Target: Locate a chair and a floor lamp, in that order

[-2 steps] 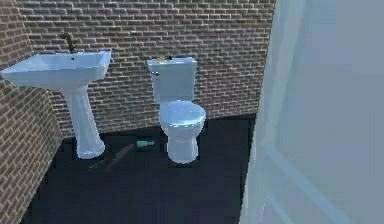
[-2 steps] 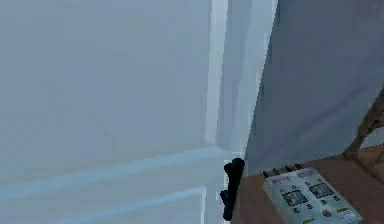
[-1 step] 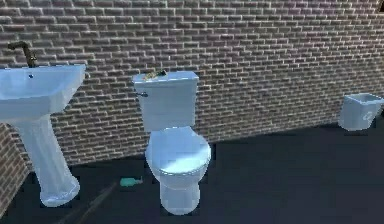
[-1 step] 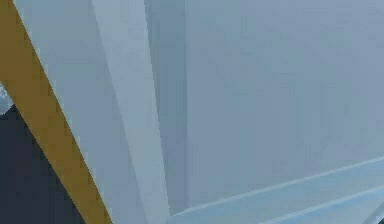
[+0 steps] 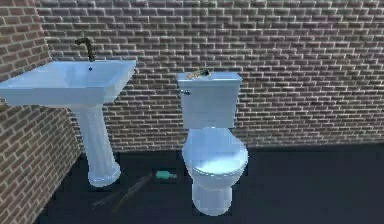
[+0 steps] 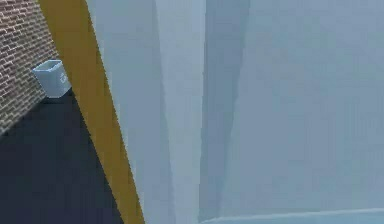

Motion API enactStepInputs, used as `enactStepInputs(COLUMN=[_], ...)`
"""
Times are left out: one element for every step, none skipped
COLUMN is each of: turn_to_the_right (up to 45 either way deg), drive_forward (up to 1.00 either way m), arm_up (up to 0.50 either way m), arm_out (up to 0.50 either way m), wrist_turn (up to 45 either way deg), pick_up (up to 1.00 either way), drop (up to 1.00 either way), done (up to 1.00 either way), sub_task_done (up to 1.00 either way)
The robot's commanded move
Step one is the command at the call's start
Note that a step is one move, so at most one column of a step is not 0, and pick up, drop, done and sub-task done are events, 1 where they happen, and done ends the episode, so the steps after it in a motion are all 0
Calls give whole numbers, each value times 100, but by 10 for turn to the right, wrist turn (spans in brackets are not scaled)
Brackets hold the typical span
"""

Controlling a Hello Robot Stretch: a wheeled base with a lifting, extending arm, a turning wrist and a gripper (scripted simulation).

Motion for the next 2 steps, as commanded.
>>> enactStepInputs(turn_to_the_right=[0, 450], drive_forward=[30, 0], arm_up=[0, 0], arm_out=[0, 0], wrist_turn=[0, 0], pick_up=[0, 0], drop=[0, 0], done=[0, 0], sub_task_done=[0, 0])
